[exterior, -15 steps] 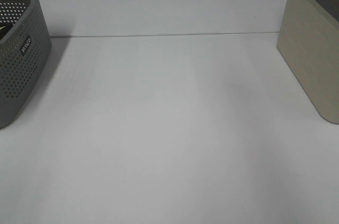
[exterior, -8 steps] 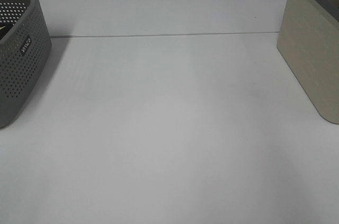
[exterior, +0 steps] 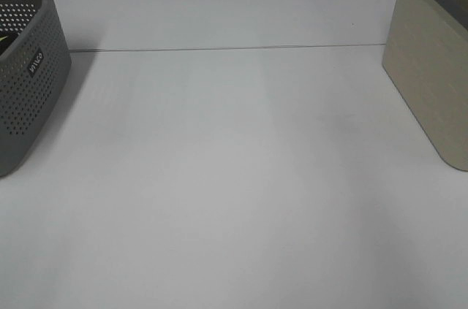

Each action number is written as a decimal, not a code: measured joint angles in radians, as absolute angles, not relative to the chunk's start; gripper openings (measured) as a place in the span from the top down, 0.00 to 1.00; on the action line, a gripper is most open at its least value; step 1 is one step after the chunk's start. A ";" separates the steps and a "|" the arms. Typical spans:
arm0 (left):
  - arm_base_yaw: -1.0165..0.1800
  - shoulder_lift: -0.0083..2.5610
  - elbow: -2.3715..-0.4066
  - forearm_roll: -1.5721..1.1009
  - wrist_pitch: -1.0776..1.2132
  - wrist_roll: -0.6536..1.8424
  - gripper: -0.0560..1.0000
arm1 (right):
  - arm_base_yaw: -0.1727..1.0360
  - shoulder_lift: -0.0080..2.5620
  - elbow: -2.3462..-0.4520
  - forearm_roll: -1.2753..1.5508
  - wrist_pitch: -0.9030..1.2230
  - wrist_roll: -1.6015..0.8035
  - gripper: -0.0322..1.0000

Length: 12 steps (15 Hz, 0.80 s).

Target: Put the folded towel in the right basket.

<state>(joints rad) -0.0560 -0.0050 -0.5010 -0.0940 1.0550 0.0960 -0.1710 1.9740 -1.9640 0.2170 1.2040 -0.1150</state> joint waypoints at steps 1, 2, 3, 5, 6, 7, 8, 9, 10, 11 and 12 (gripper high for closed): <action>-0.056 -0.005 -0.501 -0.094 1.055 0.096 0.02 | -0.137 1.955 -1.964 0.211 1.208 -0.115 0.29; -0.056 -0.005 -0.501 -0.094 1.055 0.096 0.02 | -0.101 1.941 -1.964 0.201 1.213 -0.115 0.29; -0.056 -0.005 -0.501 -0.094 1.055 0.096 0.02 | -0.044 1.918 -1.964 0.172 1.214 -0.115 0.29; -0.056 -0.005 -0.501 -0.094 1.055 0.096 0.02 | 0.019 1.879 -1.964 0.150 1.216 -0.114 0.29; -0.056 -0.005 -0.501 -0.094 1.055 0.096 0.02 | 0.038 1.854 -1.964 0.145 1.219 -0.107 0.29; -0.056 -0.005 -0.501 -0.094 1.055 0.096 0.02 | 0.051 1.822 -1.955 0.143 1.218 -0.085 0.29; -0.056 -0.005 -0.501 -0.094 1.055 0.096 0.02 | 0.056 1.781 -1.932 0.138 1.219 -0.063 0.29; -0.056 -0.005 -0.501 -0.094 1.055 0.096 0.02 | 0.056 1.739 -1.893 0.131 1.219 -0.055 0.29; -0.056 -0.005 -0.501 -0.094 1.055 0.096 0.02 | 0.056 1.691 -1.840 0.121 1.219 -0.054 0.29; -0.056 -0.005 -0.501 -0.094 1.055 0.096 0.02 | 0.056 1.633 -1.765 0.109 1.219 -0.053 0.29; -0.056 -0.005 -0.501 -0.094 1.055 0.096 0.02 | 0.056 1.601 -1.722 0.107 1.218 -0.053 0.29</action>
